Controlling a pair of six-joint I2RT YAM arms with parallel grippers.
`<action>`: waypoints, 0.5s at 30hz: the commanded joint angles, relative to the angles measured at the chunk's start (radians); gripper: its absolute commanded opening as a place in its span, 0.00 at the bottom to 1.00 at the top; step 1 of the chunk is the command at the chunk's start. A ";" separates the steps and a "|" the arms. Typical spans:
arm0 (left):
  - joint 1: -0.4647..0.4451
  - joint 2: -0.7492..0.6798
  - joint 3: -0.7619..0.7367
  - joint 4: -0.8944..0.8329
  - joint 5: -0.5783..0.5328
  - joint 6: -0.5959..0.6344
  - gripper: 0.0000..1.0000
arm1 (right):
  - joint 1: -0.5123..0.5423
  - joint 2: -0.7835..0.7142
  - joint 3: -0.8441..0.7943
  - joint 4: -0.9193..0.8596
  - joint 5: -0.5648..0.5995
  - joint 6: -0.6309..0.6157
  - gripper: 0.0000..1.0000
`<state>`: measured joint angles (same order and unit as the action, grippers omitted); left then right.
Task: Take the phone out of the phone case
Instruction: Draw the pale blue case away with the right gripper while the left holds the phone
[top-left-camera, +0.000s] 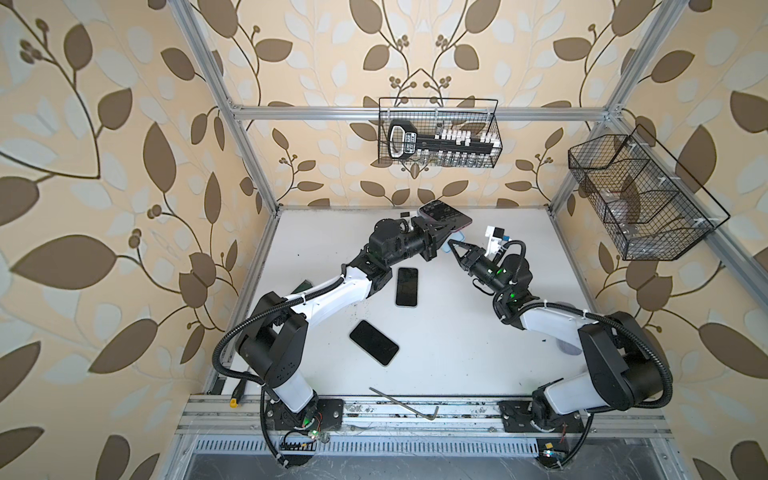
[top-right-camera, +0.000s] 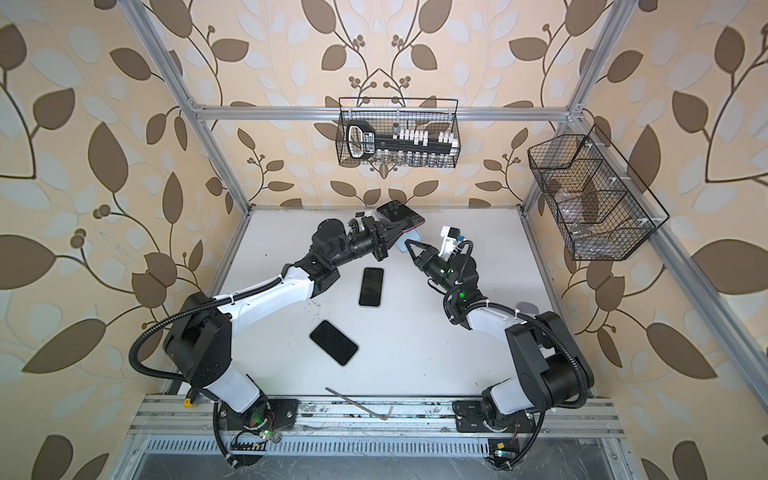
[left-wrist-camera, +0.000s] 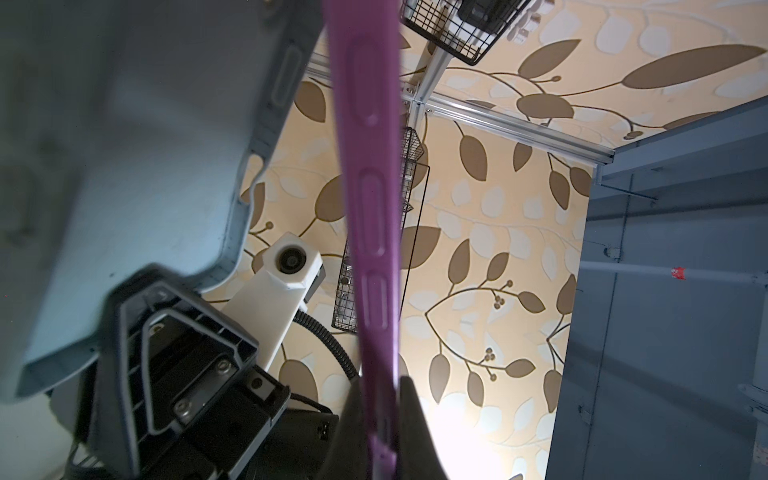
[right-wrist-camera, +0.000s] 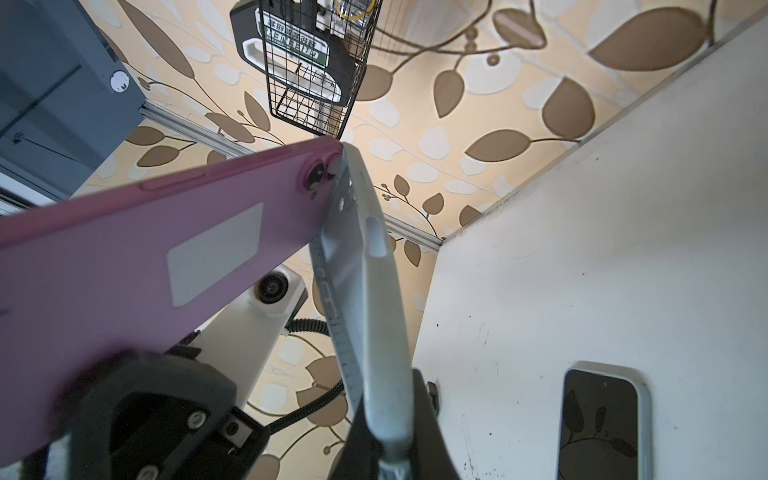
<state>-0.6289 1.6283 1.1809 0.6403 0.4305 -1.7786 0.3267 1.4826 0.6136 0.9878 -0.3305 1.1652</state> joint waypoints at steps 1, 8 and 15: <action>0.016 -0.064 0.059 0.212 -0.038 0.037 0.00 | -0.026 0.024 -0.038 -0.032 -0.027 -0.024 0.00; 0.015 -0.030 0.075 0.304 -0.030 0.003 0.00 | -0.074 0.017 -0.072 -0.032 -0.024 -0.029 0.00; 0.017 0.004 0.065 0.338 -0.012 0.012 0.00 | -0.113 -0.005 -0.125 -0.078 0.042 -0.046 0.00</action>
<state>-0.6144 1.6321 1.2026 0.8398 0.4114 -1.7844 0.2272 1.4937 0.5220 0.9245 -0.3317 1.1358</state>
